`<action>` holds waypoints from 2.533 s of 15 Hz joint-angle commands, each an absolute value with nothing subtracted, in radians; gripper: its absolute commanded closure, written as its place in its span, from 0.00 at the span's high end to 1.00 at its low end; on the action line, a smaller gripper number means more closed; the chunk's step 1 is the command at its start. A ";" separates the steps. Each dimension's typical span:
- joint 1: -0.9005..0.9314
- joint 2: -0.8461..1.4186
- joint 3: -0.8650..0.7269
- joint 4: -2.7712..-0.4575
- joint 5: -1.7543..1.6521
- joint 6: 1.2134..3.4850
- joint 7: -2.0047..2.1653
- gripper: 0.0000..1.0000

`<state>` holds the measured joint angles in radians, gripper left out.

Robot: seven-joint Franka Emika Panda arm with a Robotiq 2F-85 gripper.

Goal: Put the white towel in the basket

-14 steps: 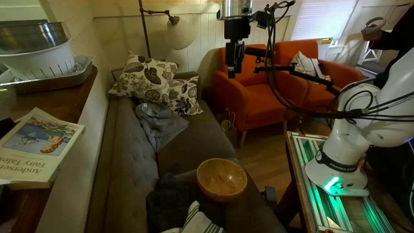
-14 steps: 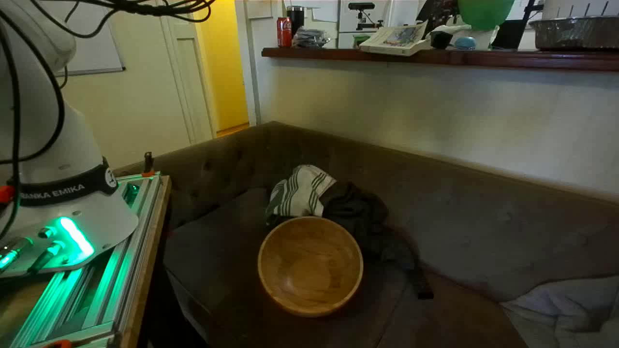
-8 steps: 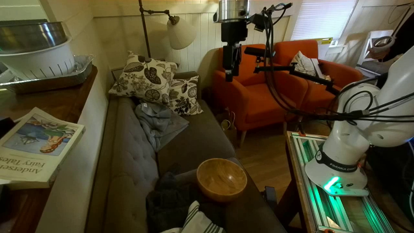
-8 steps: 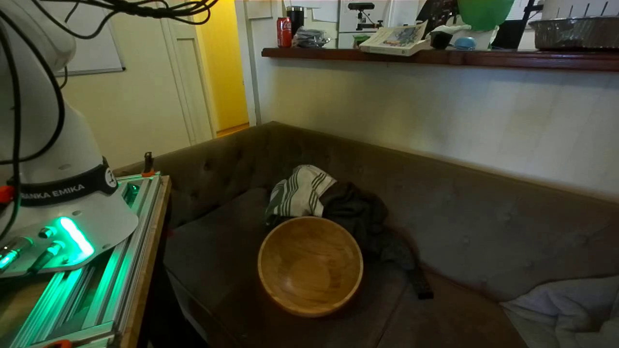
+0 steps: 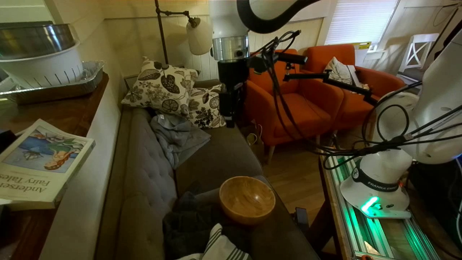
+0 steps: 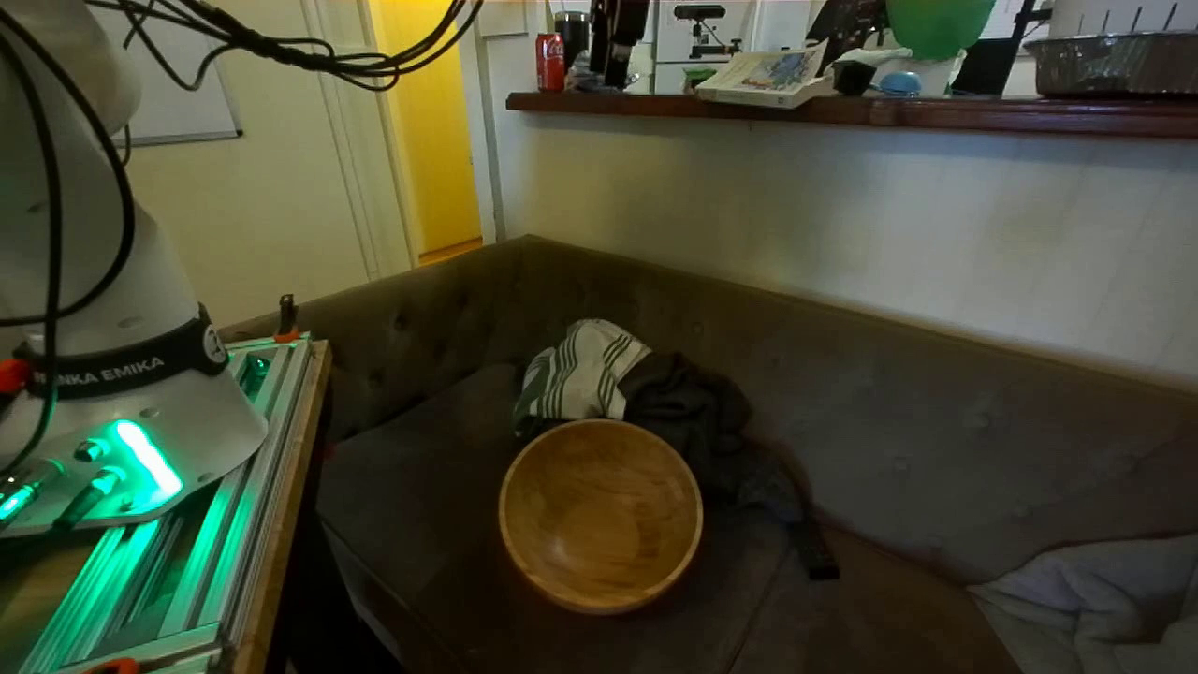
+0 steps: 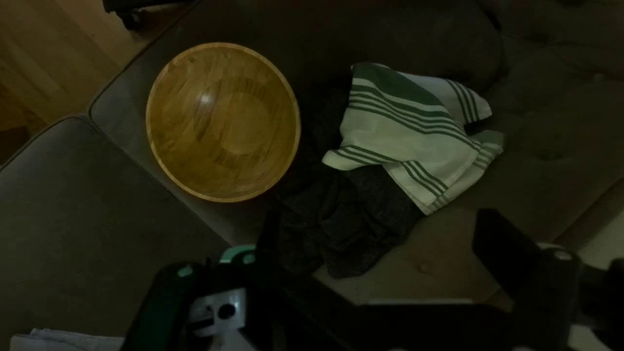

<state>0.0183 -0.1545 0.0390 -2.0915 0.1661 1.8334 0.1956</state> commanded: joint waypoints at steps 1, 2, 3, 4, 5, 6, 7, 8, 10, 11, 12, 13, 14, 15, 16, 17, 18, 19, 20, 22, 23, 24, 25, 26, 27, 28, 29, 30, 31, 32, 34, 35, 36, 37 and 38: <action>0.029 -0.092 0.076 -2.098 0.130 1.946 0.381 1.00; 0.033 -0.090 0.080 -2.103 0.123 1.939 0.400 1.00; 0.032 -0.091 0.069 -2.093 0.147 1.920 0.340 1.00; 0.035 -0.081 0.071 -2.093 0.146 1.922 0.347 1.00; 0.036 -0.077 0.071 -2.092 0.146 1.922 0.347 1.00; 0.035 -0.078 0.070 -2.092 0.146 1.922 0.346 1.00; 0.035 -0.079 0.069 -2.091 0.146 1.922 0.346 1.00; 0.034 -0.080 0.068 -2.091 0.146 1.922 0.346 1.00; 0.035 -0.079 0.069 -2.091 0.145 1.921 0.347 1.00; 0.035 -0.078 0.069 -2.092 0.145 1.921 0.347 1.00; 0.035 -0.077 0.069 -2.092 0.145 1.921 0.347 1.00; 0.035 -0.077 0.069 -2.092 0.145 1.921 0.347 1.00; 0.035 -0.076 0.069 -2.092 0.145 1.921 0.347 1.00; 0.035 -0.076 0.069 -2.092 0.145 1.921 0.347 1.00; 0.035 -0.076 0.069 -2.092 0.145 1.921 0.347 1.00; 0.035 -0.076 0.069 -2.092 0.145 1.921 0.347 1.00; 0.035 -0.076 0.069 -2.092 0.145 1.921 0.347 1.00; 0.042 -0.078 0.079 -2.133 0.141 1.979 0.392 1.00; 0.052 -0.079 0.089 -2.185 0.162 2.043 0.397 1.00; 0.069 -0.082 0.103 -2.274 0.225 2.127 0.417 1.00; 0.078 -0.082 0.115 -2.324 0.216 2.196 0.459 1.00; 0.088 -0.076 0.121 -2.369 0.239 2.248 0.463 1.00; 0.097 -0.062 0.129 -2.396 0.241 2.292 0.481 1.00; 0.107 -0.055 0.141 -2.437 0.210 2.351 0.523 1.00; 0.113 -0.030 0.150 -2.464 0.180 2.406 0.561 1.00; 0.118 -0.001 0.155 -2.489 0.160 2.457 0.595 1.00; 0.121 0.037 0.155 -2.504 0.139 2.496 0.627 1.00; 0.123 0.085 0.151 -2.507 0.124 2.524 0.649 1.00; 0.125 0.129 0.142 -2.502 0.138 2.529 0.636 1.00; 0.126 0.176 0.135 -2.494 0.149 2.540 0.627 1.00; 0.120 0.281 0.121 -2.451 0.191 2.542 0.577 1.00; 0.123 0.336 0.107 -2.420 0.184 2.533 0.583 1.00; 0.121 0.376 0.103 -2.379 0.198 2.483 0.573 1.00; 0.128 0.403 0.094 -2.346 0.191 2.440 0.582 1.00; 0.119 0.405 0.103 -2.319 0.203 2.388 0.535 1.00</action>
<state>0.1189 0.3234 0.1080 -2.4377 0.1676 2.5066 0.5977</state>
